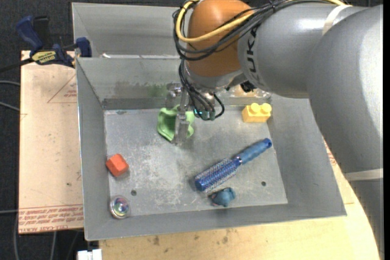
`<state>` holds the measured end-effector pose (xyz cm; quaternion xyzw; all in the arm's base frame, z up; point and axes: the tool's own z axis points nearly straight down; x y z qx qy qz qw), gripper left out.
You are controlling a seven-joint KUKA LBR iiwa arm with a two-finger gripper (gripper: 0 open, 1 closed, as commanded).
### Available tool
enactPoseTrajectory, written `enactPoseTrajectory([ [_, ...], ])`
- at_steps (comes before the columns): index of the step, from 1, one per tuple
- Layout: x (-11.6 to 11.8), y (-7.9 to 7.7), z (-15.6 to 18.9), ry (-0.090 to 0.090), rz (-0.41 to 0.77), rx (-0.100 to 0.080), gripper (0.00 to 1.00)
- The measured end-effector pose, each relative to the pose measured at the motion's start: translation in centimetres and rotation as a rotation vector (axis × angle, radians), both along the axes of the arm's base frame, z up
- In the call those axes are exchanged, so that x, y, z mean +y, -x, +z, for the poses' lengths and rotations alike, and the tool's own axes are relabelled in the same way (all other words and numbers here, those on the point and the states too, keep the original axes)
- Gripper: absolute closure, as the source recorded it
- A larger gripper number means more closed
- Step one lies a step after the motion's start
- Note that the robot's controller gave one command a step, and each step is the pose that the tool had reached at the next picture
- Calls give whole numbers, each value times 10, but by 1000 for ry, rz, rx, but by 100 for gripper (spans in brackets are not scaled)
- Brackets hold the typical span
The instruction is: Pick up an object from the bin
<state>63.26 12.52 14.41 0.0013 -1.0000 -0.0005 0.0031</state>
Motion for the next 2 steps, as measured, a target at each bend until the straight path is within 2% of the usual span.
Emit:
enactPoseTrajectory([
  [1, -7, -11, -64, 1, 98, -3, 0],
  [2, -7, -13, -59, -1, 97, -9, 100],
])
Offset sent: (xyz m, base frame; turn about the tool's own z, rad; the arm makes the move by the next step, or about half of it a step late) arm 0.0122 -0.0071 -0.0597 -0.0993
